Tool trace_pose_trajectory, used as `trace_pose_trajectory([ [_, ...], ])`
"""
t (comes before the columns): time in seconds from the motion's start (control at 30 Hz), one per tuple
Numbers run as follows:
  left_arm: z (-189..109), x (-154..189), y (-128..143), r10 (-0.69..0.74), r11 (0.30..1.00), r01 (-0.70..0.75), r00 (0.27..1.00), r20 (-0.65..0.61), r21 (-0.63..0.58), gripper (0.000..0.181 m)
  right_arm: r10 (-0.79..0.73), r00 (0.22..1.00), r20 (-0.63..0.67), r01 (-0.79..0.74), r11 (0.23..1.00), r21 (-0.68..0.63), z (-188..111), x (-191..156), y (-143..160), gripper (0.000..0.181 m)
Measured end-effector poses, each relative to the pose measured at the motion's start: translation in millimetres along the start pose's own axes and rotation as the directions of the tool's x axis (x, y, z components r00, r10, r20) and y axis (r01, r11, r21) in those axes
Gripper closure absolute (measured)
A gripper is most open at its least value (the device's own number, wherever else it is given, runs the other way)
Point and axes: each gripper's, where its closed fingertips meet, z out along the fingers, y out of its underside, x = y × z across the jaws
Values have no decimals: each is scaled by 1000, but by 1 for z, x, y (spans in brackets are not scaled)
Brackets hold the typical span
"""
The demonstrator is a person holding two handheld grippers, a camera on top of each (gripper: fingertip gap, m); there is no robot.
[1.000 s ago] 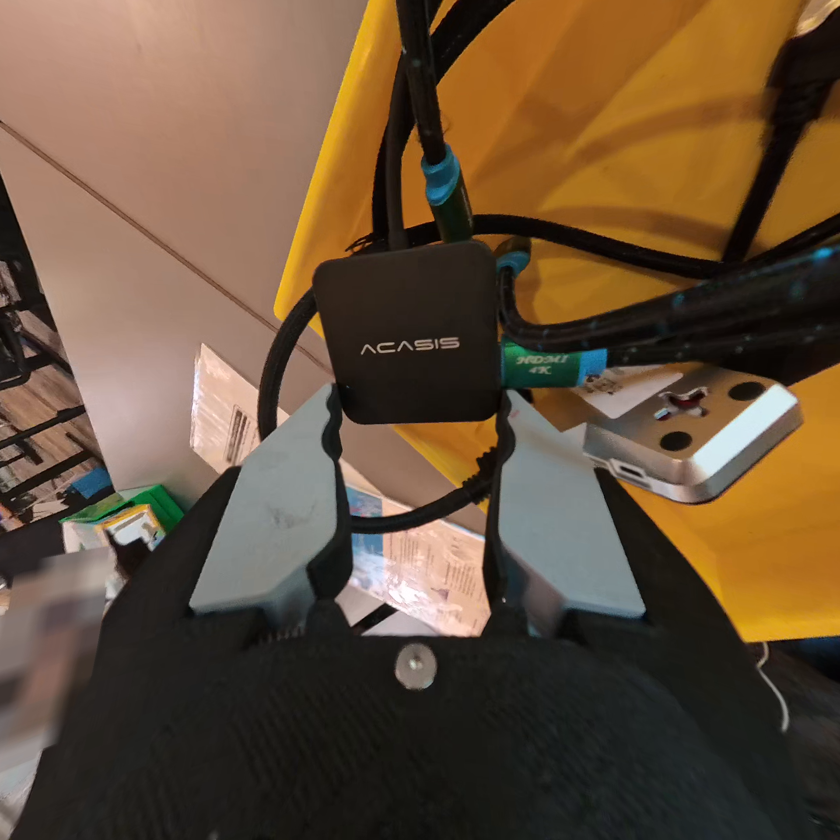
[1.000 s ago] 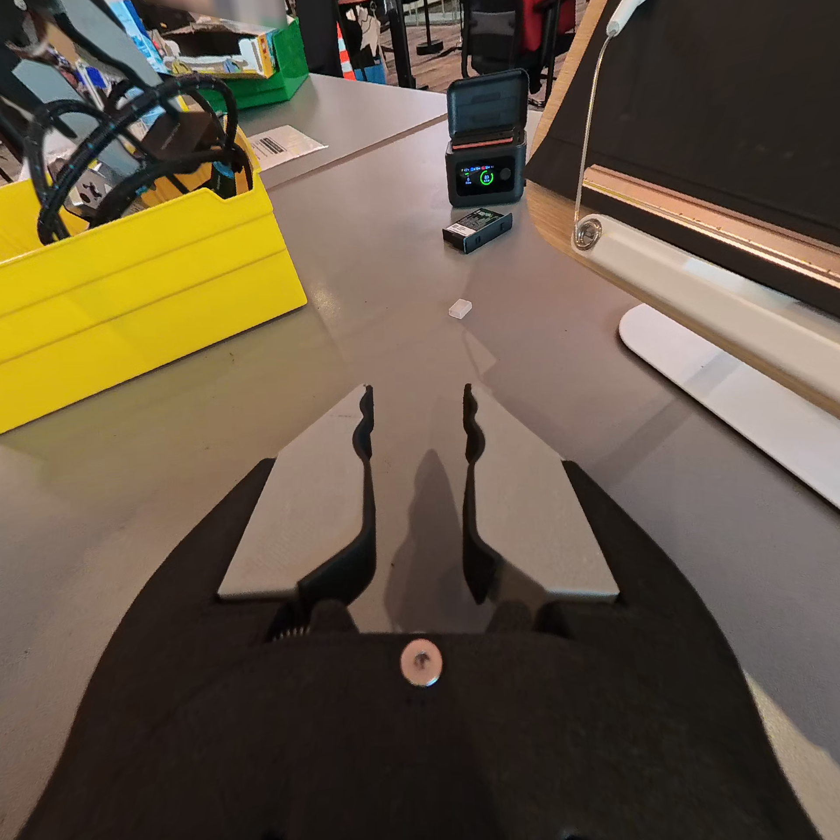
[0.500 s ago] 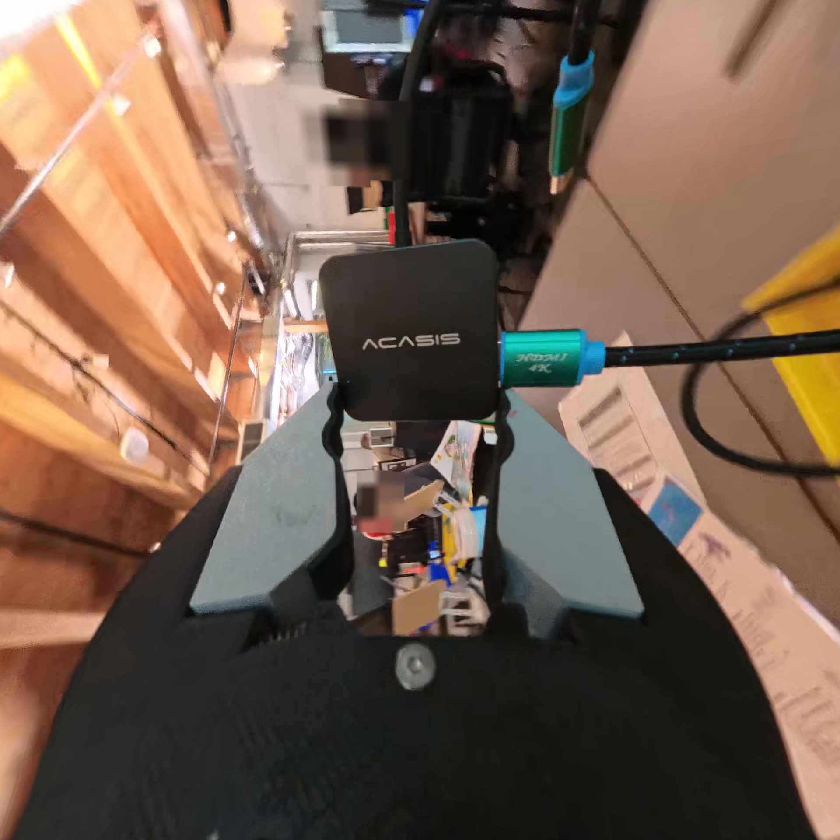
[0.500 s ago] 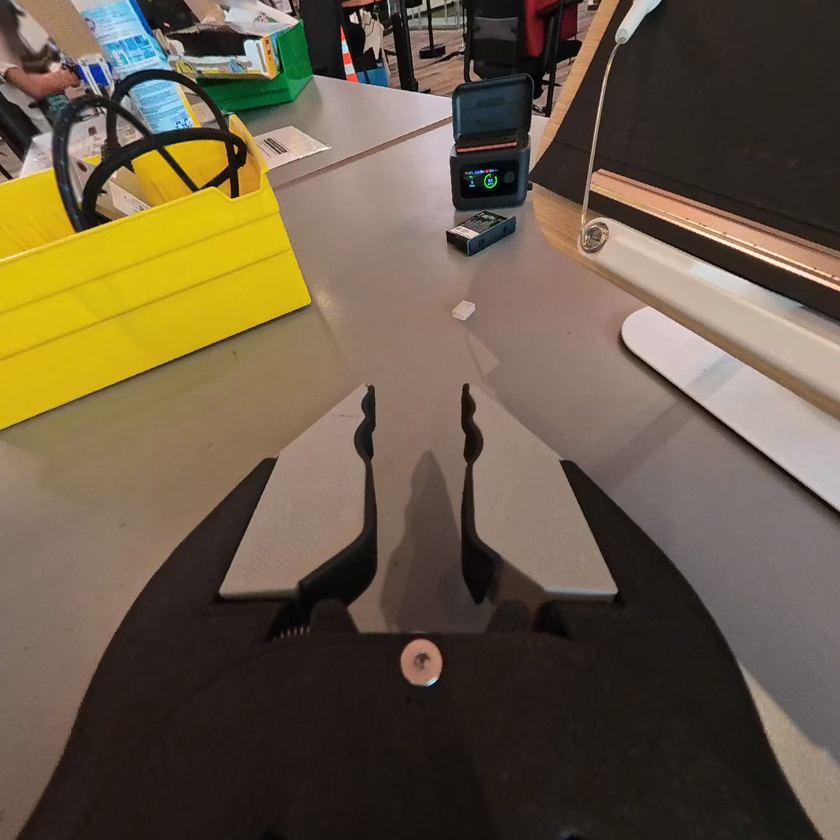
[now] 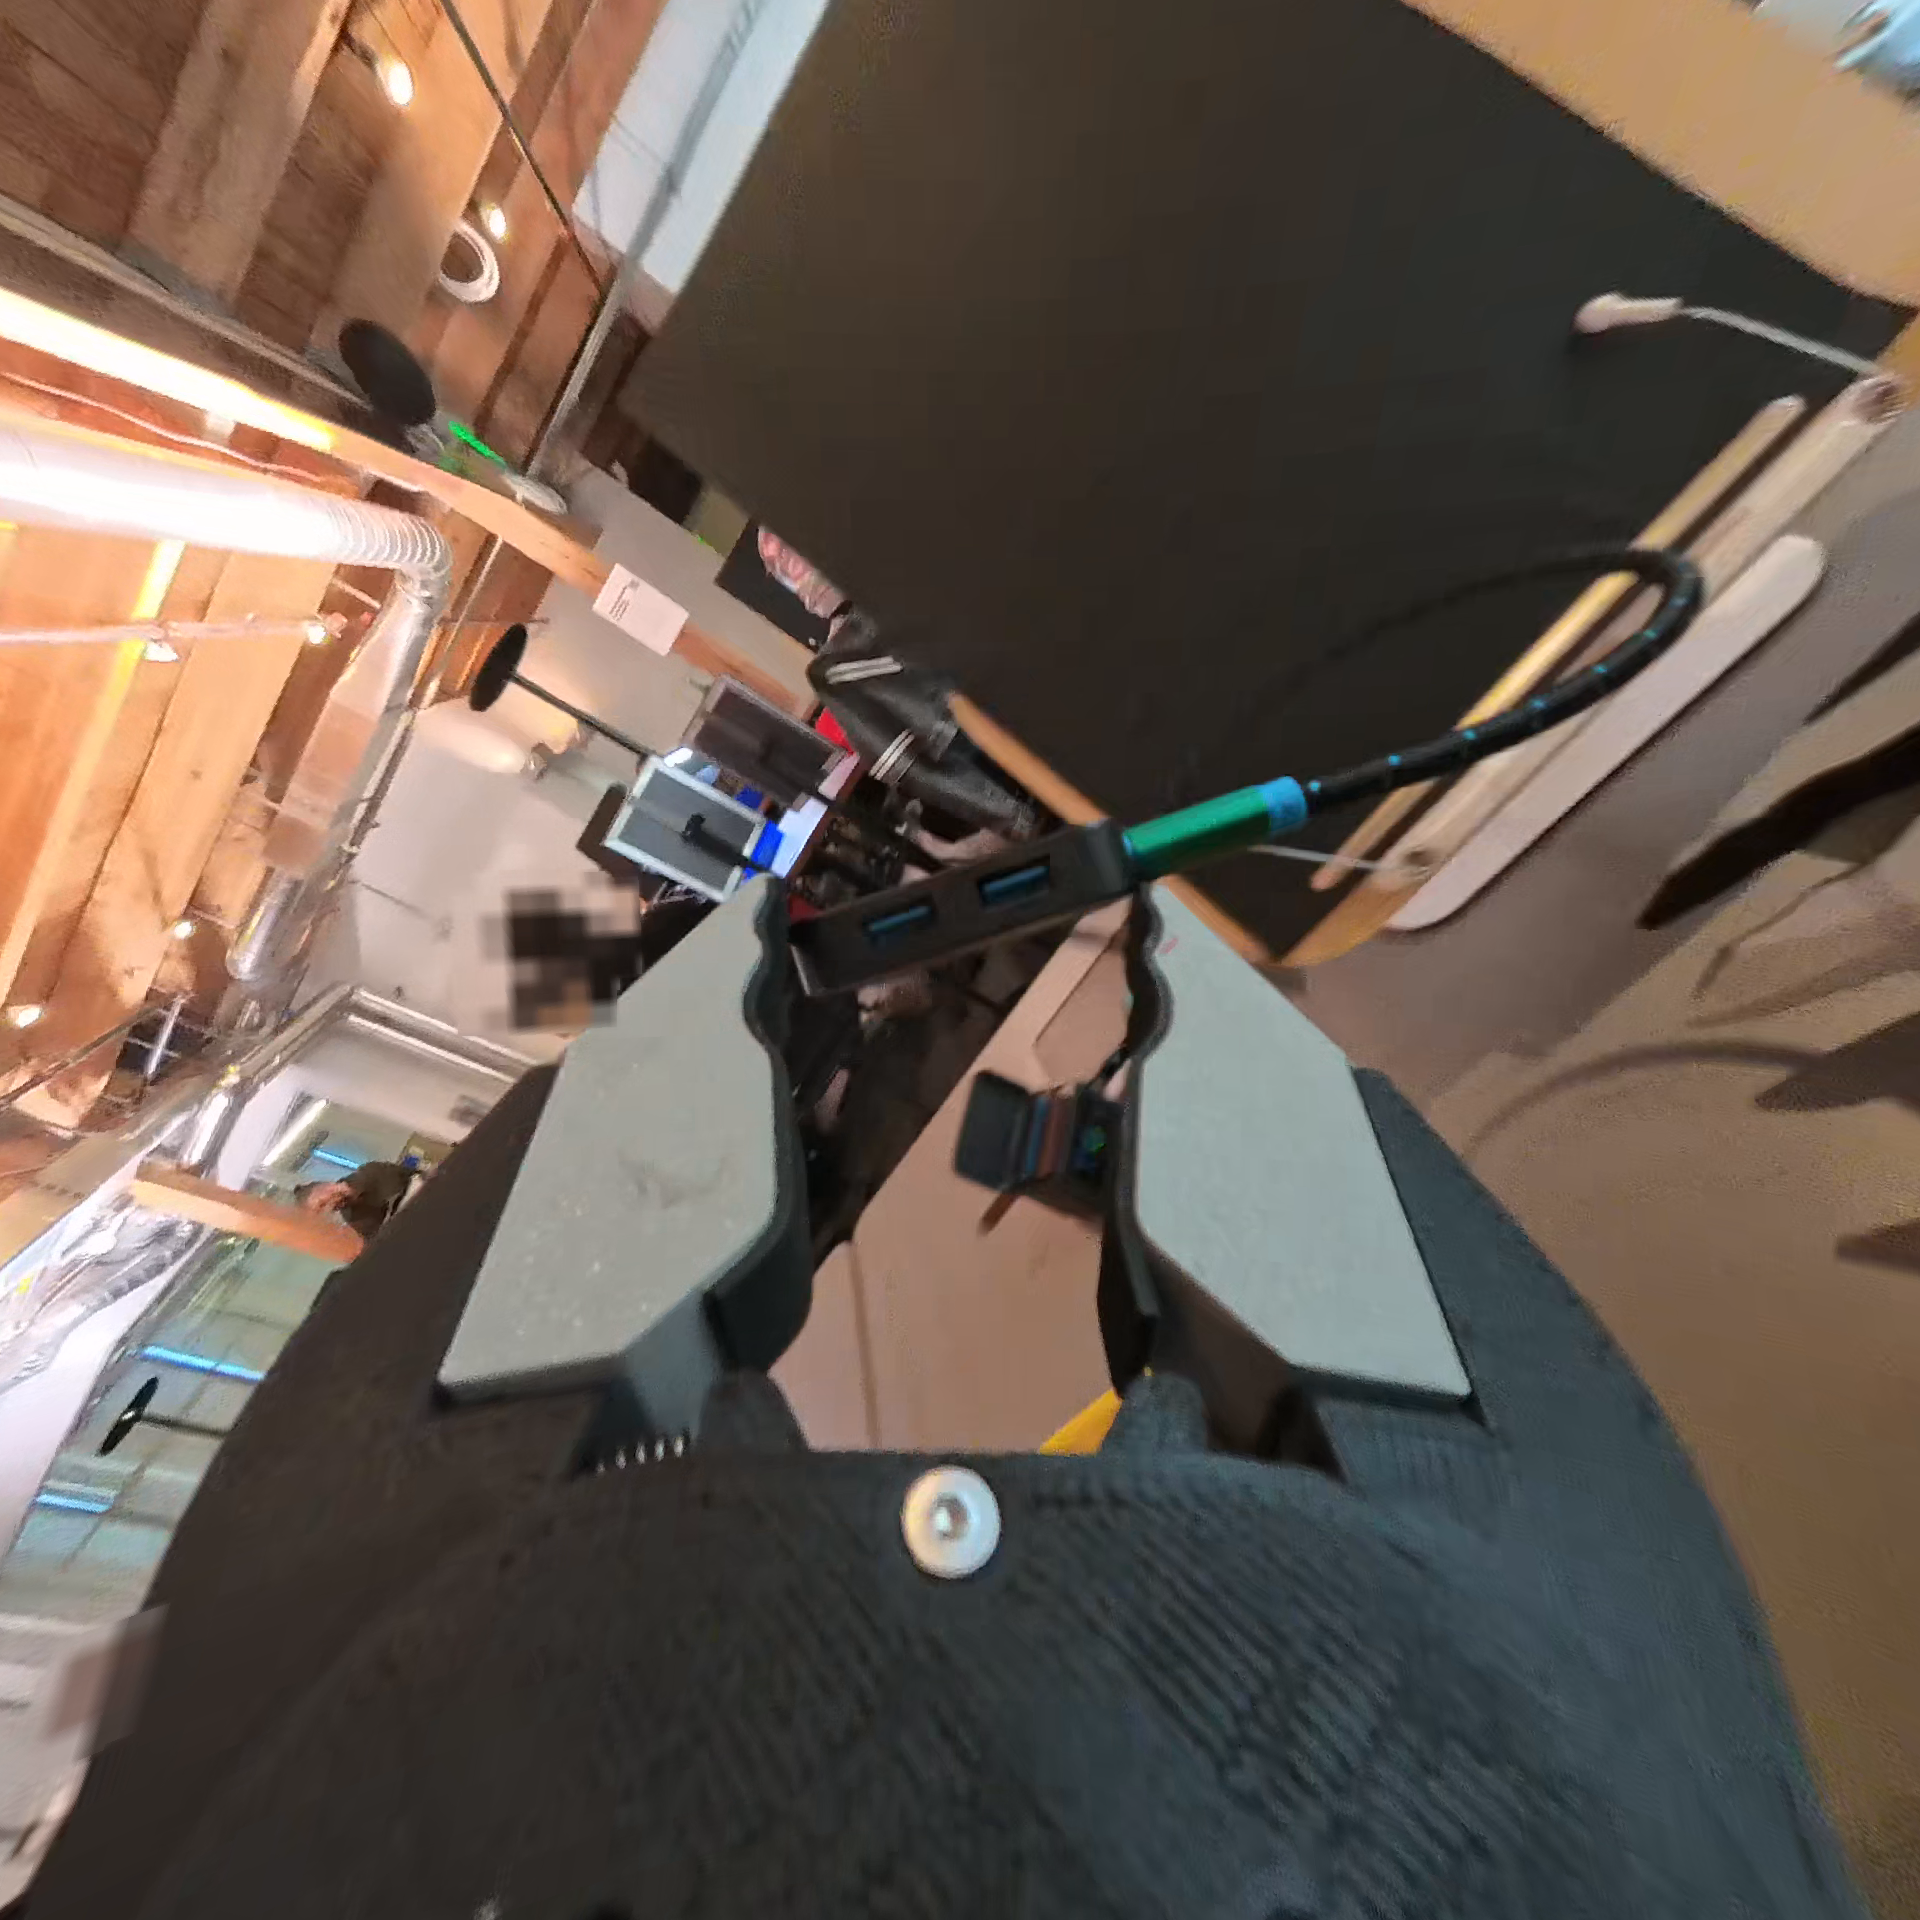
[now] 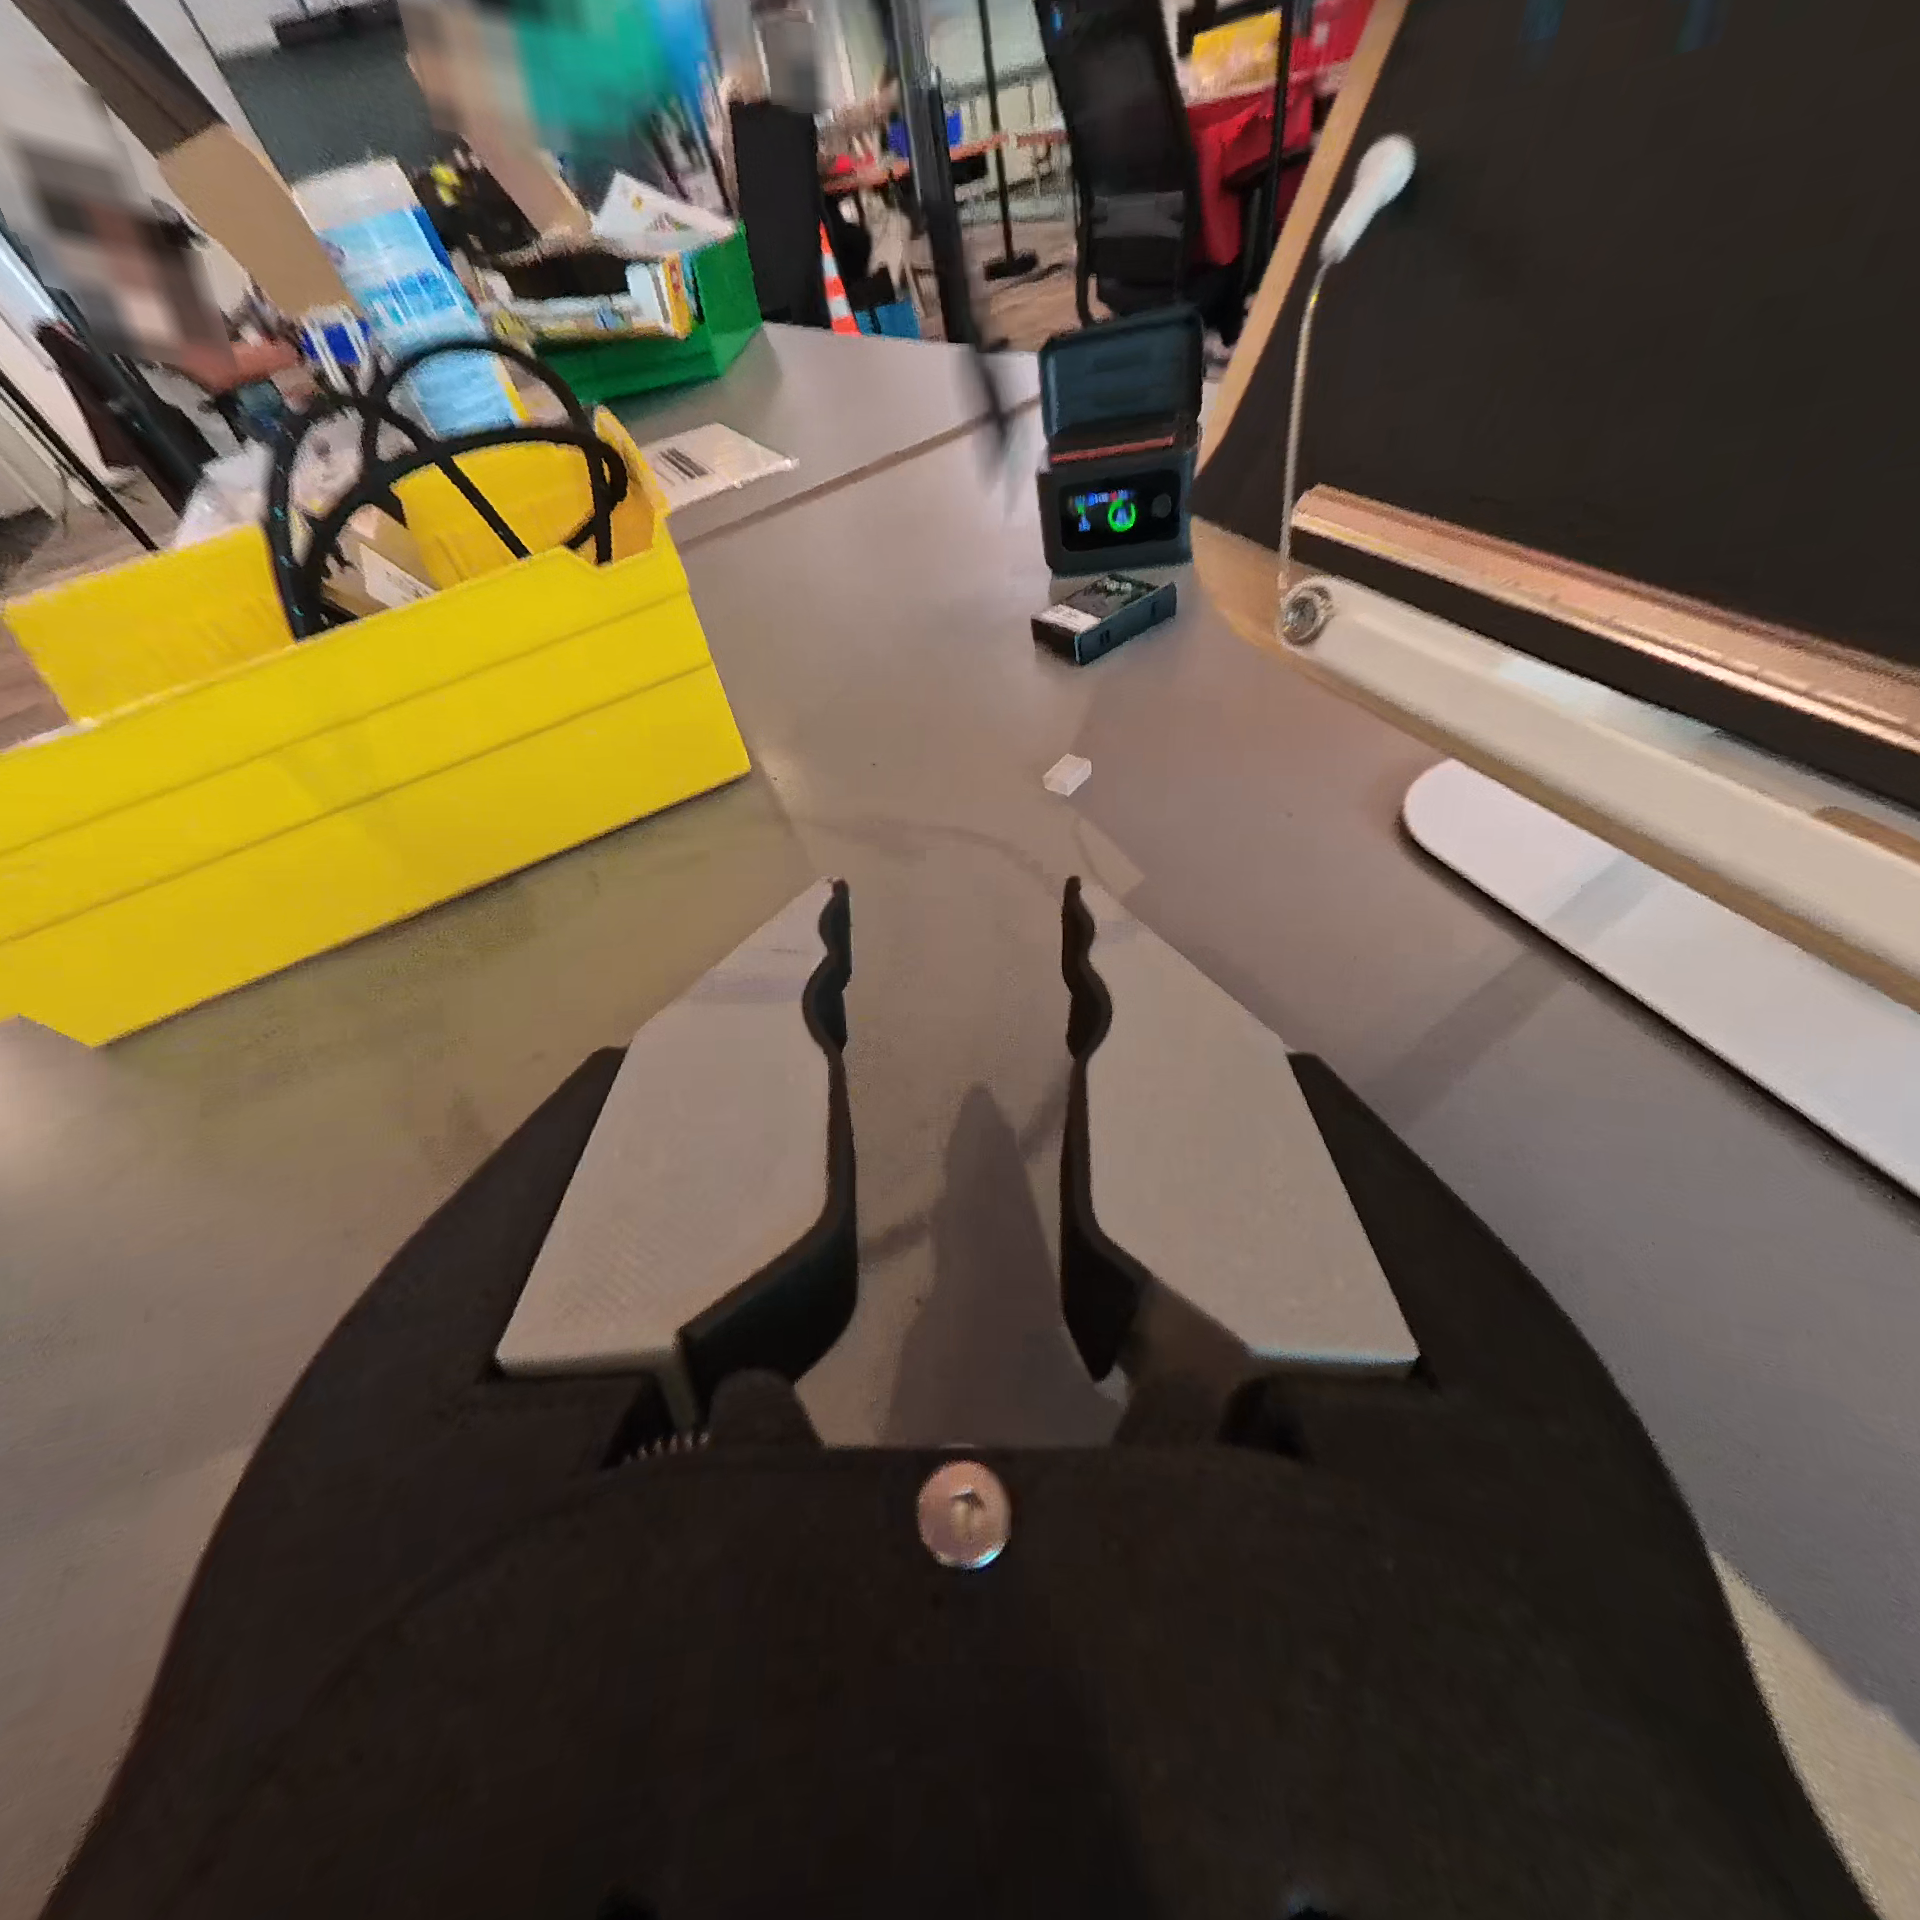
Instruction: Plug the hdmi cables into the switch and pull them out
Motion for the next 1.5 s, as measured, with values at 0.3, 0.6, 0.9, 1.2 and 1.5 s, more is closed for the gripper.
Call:
trace_pose_trajectory([
  [0.3,27,168,50,74,990,-56,987,-143,126,168,164,982,89,-171,981,88,-20,19,-14,146],
  [0.6,13,203,87,-313,935,354,856,-412,26,167,-131,982,137,134,991,-8,-10,-6,2,157],
  [0.9,22,226,113,-84,996,80,936,-341,-25,153,-274,897,347,301,953,-26,-7,-64,21,157],
  [1.2,29,214,102,-121,993,119,959,-255,-23,169,-217,883,417,231,973,17,-21,-67,8,160],
  [1.5,-4,185,56,-432,802,575,744,-509,160,170,-162,911,379,103,980,169,-46,-54,-34,156],
])
